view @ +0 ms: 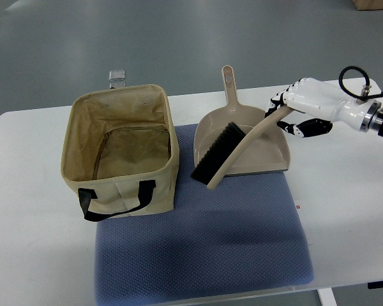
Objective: Put pink broom in yellow bag with right hand
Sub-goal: 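Lift the brush with the right hand up over the dustpan, then lower the brush bristles-first into the beige fabric bag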
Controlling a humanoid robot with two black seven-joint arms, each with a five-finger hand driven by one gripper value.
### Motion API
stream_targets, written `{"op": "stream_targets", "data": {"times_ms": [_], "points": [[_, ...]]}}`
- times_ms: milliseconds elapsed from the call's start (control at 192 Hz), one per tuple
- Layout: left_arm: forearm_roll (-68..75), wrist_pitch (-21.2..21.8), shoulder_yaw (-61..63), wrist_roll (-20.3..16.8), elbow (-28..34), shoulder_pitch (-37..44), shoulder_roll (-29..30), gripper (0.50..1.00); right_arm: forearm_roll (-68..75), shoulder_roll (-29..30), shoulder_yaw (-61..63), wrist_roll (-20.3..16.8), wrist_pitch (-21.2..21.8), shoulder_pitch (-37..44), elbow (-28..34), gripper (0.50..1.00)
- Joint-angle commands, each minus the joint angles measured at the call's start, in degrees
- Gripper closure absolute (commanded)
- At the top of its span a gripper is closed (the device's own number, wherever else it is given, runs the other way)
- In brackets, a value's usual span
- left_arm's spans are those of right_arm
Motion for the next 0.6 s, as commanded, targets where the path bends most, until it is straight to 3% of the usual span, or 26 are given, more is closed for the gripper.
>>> {"op": "stream_targets", "data": {"times_ms": [0,136,287,594], "points": [[0.0,0.01,0.0,0.01,0.05,0.0,0.0,0.5,1.96,0.01,0.02,0.59,0.28,4.75,-3.78,1.0],[0.0,0.01,0.0,0.01,0.05,0.0,0.0,0.5,3.37,1.15,0.02,0.67,0.54,9.76,-8.17,1.0],[0.0,0.01,0.0,0.01,-0.04,0.0,0.0,0.5,3.64,6.68,0.02,0.59,1.68,16.17,-13.44,1.0],[0.0,-0.08,0.0,0.01,0.05,0.0,0.0,0.5,2.76,20.22,0.11,-0.12,0.8,18.99,-14.15,1.0]]}}
